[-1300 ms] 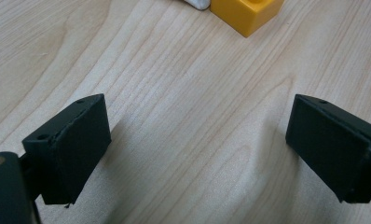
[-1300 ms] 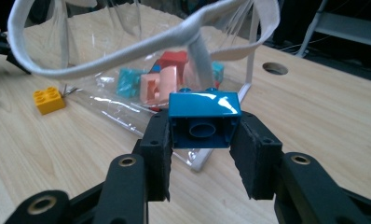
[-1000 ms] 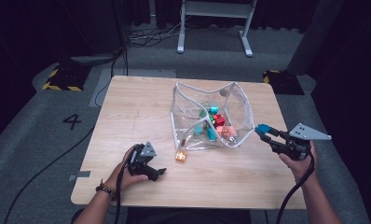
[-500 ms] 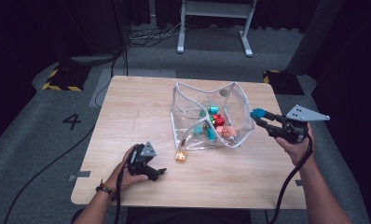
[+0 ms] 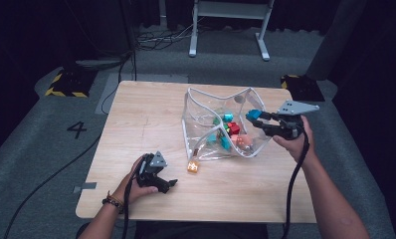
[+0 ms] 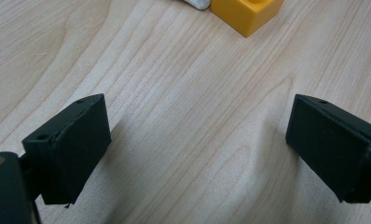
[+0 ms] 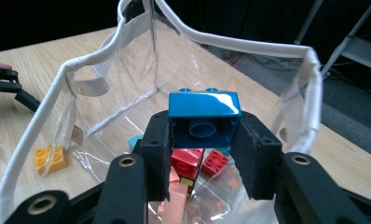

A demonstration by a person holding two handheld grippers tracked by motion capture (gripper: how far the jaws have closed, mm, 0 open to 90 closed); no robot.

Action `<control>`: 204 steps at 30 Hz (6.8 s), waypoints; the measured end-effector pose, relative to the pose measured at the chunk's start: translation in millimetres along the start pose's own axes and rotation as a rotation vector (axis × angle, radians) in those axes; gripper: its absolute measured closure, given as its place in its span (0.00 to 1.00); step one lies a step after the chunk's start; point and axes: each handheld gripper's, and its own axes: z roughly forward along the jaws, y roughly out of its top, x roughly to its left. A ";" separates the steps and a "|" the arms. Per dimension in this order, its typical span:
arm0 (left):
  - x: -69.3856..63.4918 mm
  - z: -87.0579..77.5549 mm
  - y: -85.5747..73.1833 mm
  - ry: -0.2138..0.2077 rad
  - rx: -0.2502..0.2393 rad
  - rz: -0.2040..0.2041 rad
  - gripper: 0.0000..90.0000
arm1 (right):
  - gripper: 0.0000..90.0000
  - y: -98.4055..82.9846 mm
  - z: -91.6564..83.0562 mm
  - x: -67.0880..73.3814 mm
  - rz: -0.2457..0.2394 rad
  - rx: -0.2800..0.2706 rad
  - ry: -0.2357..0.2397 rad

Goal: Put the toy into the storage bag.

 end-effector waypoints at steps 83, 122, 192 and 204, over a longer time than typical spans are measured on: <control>-0.1 0.2 0.2 -0.002 -0.001 -0.002 0.07 | 0.46 7.9 6.5 -17.3 -0.161 0.247 0.074; -0.2 0.3 0.2 -0.003 -0.001 -0.002 0.07 | 0.29 -118.0 -16.2 35.0 0.063 0.105 0.057; -0.2 -0.4 -0.3 0.003 0.003 0.005 0.07 | 0.66 -79.8 137.5 165.8 -0.130 0.183 0.388; -0.3 -0.4 -0.4 0.003 0.002 0.004 0.07 | 0.66 -89.9 97.2 144.2 -0.131 0.162 0.376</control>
